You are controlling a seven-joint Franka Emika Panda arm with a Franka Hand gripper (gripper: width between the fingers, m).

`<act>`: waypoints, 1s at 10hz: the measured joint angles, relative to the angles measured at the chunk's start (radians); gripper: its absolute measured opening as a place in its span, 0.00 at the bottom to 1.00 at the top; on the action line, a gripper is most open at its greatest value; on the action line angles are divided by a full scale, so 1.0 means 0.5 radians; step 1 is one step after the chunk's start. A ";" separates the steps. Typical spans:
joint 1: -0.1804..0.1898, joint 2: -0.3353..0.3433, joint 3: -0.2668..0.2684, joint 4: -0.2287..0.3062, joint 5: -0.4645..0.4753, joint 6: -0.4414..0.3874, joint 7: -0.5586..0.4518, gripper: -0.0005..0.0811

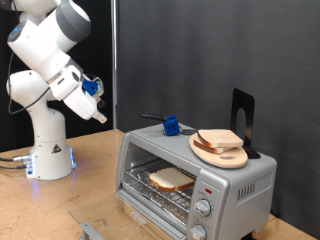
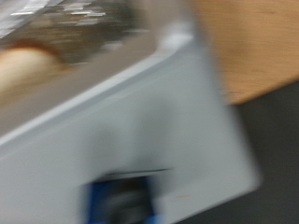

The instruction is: Make a piece of toast with the oven

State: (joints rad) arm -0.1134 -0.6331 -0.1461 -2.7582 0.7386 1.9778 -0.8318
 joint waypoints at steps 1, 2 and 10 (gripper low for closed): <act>-0.003 0.058 -0.022 0.055 -0.042 -0.219 0.144 1.00; -0.009 0.140 -0.060 0.116 -0.079 -0.424 0.255 1.00; -0.195 0.204 -0.206 0.011 0.503 -0.219 0.782 1.00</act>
State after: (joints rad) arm -0.2112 -0.5310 -0.2489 -2.7525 0.9901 1.8683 -0.4409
